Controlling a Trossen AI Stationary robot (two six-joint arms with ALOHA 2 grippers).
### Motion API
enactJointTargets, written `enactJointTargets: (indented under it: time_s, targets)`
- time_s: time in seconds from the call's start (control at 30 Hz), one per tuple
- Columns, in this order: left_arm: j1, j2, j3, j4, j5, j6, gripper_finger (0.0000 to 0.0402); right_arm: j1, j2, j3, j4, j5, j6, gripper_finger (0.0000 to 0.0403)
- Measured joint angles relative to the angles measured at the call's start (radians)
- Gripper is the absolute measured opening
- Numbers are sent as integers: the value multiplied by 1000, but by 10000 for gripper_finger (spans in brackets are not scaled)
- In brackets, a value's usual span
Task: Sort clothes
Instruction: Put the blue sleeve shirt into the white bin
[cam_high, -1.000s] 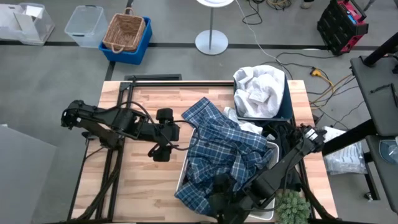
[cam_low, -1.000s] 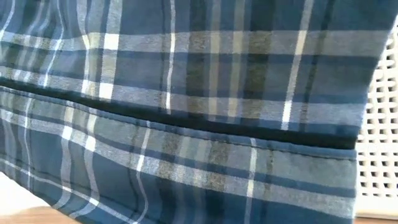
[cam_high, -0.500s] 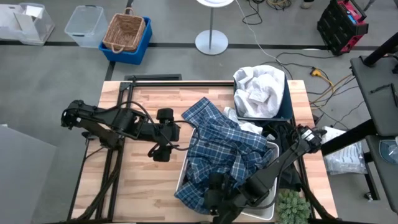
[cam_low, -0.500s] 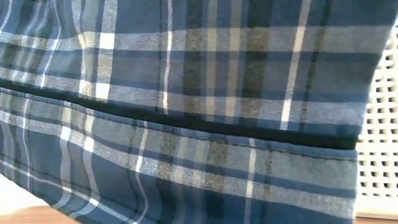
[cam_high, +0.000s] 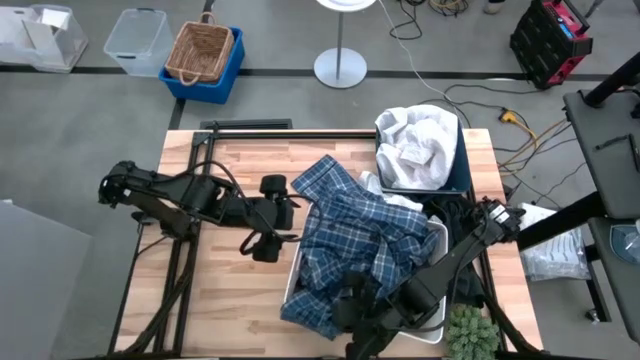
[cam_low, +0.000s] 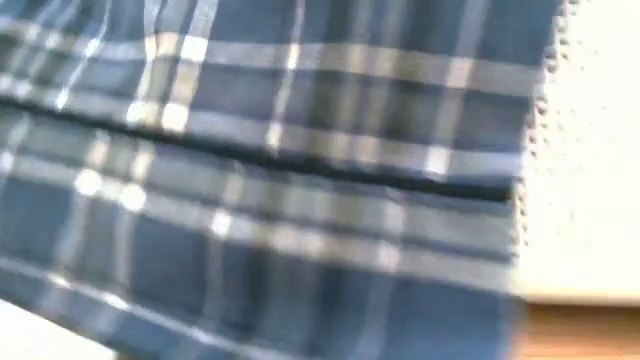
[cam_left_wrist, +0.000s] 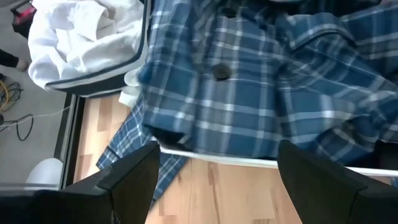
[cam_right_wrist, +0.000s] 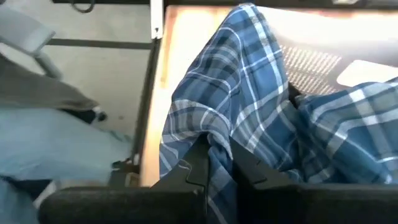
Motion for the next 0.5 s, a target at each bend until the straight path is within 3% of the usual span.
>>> enactJointTargets:
  time_s: [0.23, 0.5]
  targets:
    - [0, 0, 0, -7, 0, -2, 299, -1, -50, 57, -122, 117, -68, 17]
    - [-37, 0, 0, -111, 2, -26, 299, -12, -129, 101, -233, 160, -117, 17]
